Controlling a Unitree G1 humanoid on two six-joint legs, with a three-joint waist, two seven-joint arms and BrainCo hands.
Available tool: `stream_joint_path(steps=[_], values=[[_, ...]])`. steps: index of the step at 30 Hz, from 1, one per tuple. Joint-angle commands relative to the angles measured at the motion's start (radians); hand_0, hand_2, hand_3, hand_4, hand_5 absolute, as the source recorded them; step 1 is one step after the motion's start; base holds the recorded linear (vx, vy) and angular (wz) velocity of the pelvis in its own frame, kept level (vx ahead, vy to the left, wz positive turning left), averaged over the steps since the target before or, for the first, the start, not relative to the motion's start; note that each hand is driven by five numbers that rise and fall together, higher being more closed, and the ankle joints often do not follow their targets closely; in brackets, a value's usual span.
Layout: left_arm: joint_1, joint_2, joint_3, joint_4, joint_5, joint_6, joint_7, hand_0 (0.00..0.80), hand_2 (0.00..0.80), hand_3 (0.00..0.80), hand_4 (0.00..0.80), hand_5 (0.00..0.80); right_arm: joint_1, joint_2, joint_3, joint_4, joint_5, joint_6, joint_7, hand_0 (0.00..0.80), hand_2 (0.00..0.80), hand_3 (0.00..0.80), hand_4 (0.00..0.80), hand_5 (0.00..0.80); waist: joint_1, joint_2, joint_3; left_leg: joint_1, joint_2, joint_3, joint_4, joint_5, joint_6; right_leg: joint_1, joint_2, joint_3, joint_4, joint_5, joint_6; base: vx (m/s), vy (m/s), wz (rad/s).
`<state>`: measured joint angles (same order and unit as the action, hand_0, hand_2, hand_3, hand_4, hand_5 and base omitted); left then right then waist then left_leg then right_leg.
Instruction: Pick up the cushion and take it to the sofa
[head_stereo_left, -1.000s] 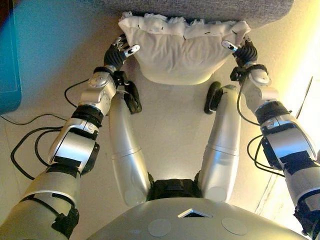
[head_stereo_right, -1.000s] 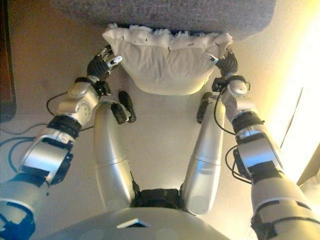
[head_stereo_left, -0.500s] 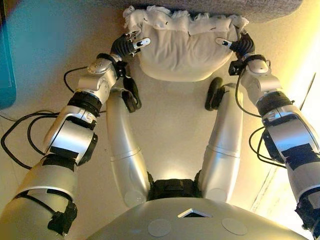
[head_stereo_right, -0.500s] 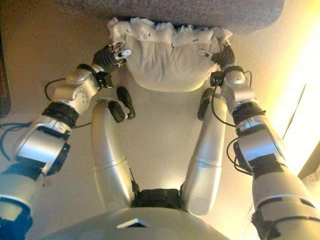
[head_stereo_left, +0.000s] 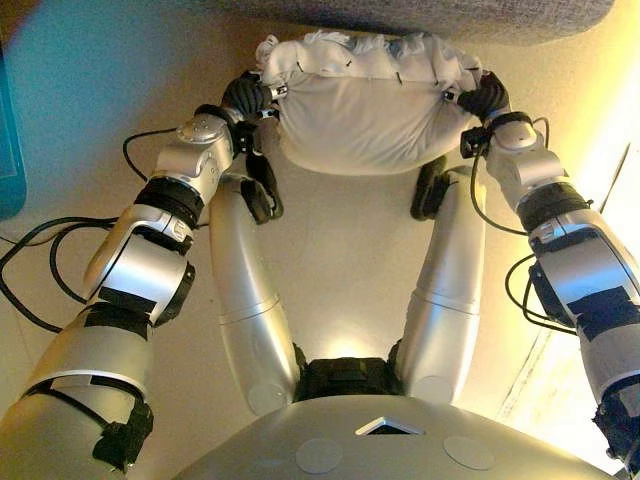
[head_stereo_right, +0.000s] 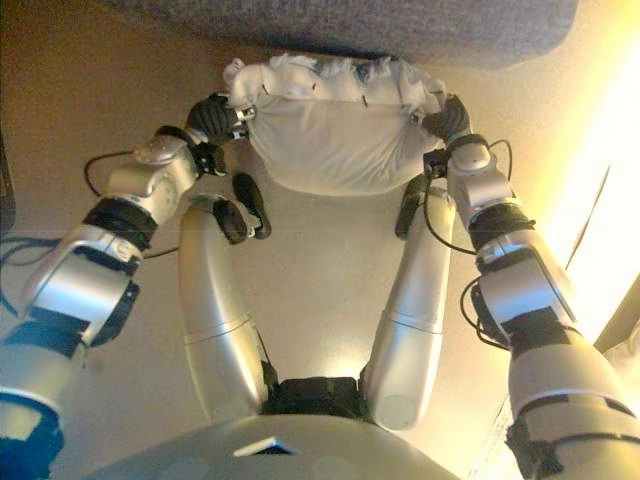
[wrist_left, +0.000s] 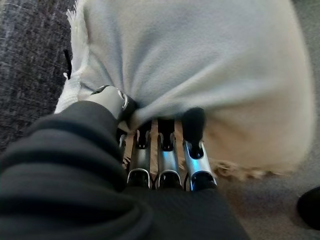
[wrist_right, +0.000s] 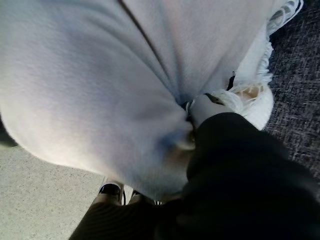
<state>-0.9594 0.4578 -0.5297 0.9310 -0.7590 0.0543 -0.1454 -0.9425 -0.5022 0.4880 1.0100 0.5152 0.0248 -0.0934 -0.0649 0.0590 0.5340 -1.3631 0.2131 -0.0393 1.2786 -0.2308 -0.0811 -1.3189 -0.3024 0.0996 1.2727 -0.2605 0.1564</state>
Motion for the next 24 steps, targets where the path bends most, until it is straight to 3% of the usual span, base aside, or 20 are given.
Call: stream_joint_path(steps=[1,5,9,12,13,17,24], values=[[-0.014,-0.069,0.022,-0.034,-0.033,-0.136,-0.026,0.8,0.8,0.8,0.8,0.8,0.007,0.065,-0.011,-0.05,0.053,-0.094,-0.017,0.8,0.8,0.8,0.8,0.8,0.004,0.013,-0.014,0.127,0.013,0.039,-0.031,-0.077,0.009,0.108,-0.012,-0.018,-0.158,0.109,-0.051,0.044,0.007,0.0],[0.049,-0.081,0.054,-0.122,-0.003,-0.207,-0.001,0.8,0.8,0.8,0.8,0.8,0.071,0.078,-0.034,-0.149,0.024,-0.144,-0.06,0.8,0.8,0.8,0.8,0.8,0.011,0.007,-0.014,0.232,0.0,0.034,-0.114,-0.061,-0.008,0.213,-0.004,-0.024,-0.231,0.138,-0.038,0.033,-0.018,0.06],[0.131,-0.086,0.074,-0.233,0.035,-0.244,0.036,0.8,0.8,0.8,0.8,0.8,0.14,0.073,-0.05,-0.294,0.03,-0.169,-0.104,0.8,0.8,0.8,0.8,0.8,0.026,-0.006,-0.047,0.379,-0.007,0.046,-0.282,-0.016,-0.023,0.362,-0.016,-0.061,-0.377,0.178,-0.017,0.063,-0.04,0.08],[0.19,-0.075,0.099,-0.311,0.025,-0.256,0.05,0.8,0.8,0.8,0.8,0.8,0.213,0.08,-0.073,-0.384,0.05,-0.185,-0.136,0.8,0.8,0.8,0.8,0.8,0.035,-0.025,-0.087,0.501,-0.025,0.064,-0.414,0.019,-0.024,0.482,-0.037,-0.106,-0.502,0.212,-0.009,0.141,-0.04,0.19],[0.23,-0.07,0.114,-0.366,0.042,-0.26,0.076,0.8,0.8,0.8,0.8,0.8,0.266,0.091,-0.09,-0.427,0.04,-0.195,-0.146,0.8,0.8,0.8,0.8,0.8,0.039,-0.038,-0.11,0.56,-0.042,0.078,-0.505,0.074,-0.014,0.544,-0.052,-0.138,-0.593,0.263,-0.014,0.136,-0.033,0.17],[0.365,-0.058,0.169,-0.512,0.123,-0.262,0.131,0.8,0.8,0.8,0.8,0.8,0.418,0.106,-0.152,-0.541,-0.007,-0.235,-0.149,0.8,0.8,0.8,0.8,0.8,0.059,-0.062,-0.173,0.736,-0.079,0.094,-0.681,0.113,-0.013,0.724,-0.065,-0.202,-0.77,0.299,-0.002,0.222,-0.024,0.12],[0.478,-0.041,0.227,-0.641,0.232,-0.247,0.242,0.8,0.8,0.8,0.8,0.8,0.534,0.115,-0.232,-0.708,-0.046,-0.238,-0.114,0.8,0.8,0.8,0.8,0.8,0.067,-0.081,-0.278,0.98,-0.084,0.108,-0.914,0.181,-0.004,0.962,-0.053,-0.248,-0.989,0.335,0.02,0.159,0.006,-0.1]])
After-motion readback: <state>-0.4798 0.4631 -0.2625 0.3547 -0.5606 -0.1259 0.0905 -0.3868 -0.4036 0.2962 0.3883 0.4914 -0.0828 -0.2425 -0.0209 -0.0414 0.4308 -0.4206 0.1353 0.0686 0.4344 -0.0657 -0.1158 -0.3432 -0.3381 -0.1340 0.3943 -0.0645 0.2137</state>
